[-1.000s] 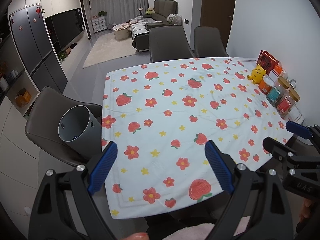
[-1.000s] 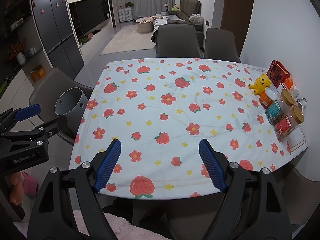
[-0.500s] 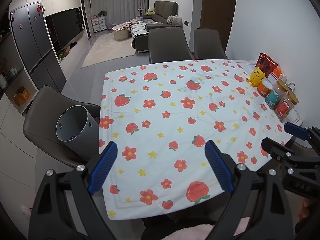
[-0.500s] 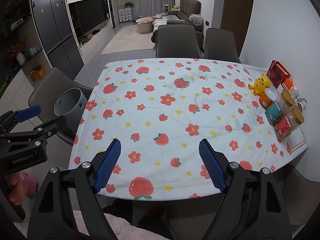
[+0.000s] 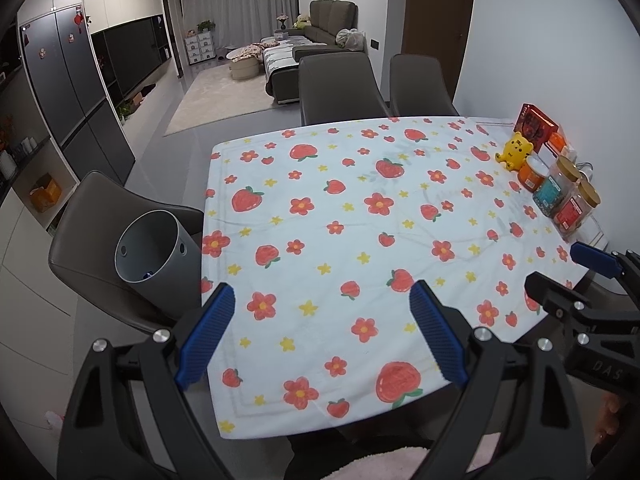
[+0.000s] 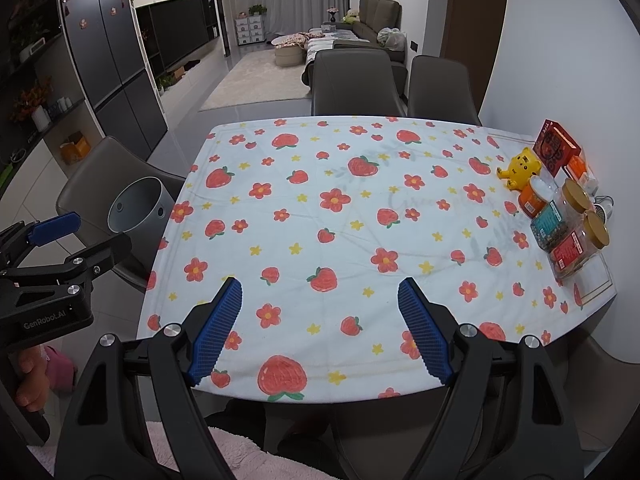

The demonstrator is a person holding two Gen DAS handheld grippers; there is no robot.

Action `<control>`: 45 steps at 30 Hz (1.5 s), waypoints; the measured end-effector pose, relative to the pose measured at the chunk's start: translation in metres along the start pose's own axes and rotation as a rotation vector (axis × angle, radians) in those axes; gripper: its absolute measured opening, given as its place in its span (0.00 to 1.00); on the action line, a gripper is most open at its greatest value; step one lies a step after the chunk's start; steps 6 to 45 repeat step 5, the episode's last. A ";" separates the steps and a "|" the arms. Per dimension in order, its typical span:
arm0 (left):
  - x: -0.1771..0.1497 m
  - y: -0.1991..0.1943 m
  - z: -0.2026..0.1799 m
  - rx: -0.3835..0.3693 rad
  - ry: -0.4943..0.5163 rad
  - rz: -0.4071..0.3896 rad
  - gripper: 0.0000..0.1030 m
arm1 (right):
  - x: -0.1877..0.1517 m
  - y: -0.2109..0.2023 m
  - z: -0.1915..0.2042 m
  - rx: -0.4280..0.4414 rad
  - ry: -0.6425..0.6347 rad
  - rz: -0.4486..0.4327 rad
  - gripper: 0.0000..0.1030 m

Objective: Collect trash

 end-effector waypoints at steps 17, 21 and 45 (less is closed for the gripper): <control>-0.006 0.005 0.007 0.007 -0.005 0.008 0.86 | 0.000 0.001 0.001 0.000 0.000 0.000 0.75; -0.006 0.005 0.007 0.007 -0.005 0.008 0.86 | 0.000 0.001 0.001 0.000 0.000 0.000 0.75; -0.006 0.005 0.007 0.007 -0.005 0.008 0.86 | 0.000 0.001 0.001 0.000 0.000 0.000 0.75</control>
Point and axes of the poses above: each gripper's, at about its wrist camera, not at the fingertips, and y roughly the way its jaws point, z to its left, x to its top, the point moved 1 cm from there along y, roughly the way its jaws point, and after that the axes turned 10 degrees about x, right-handed, at the moved point
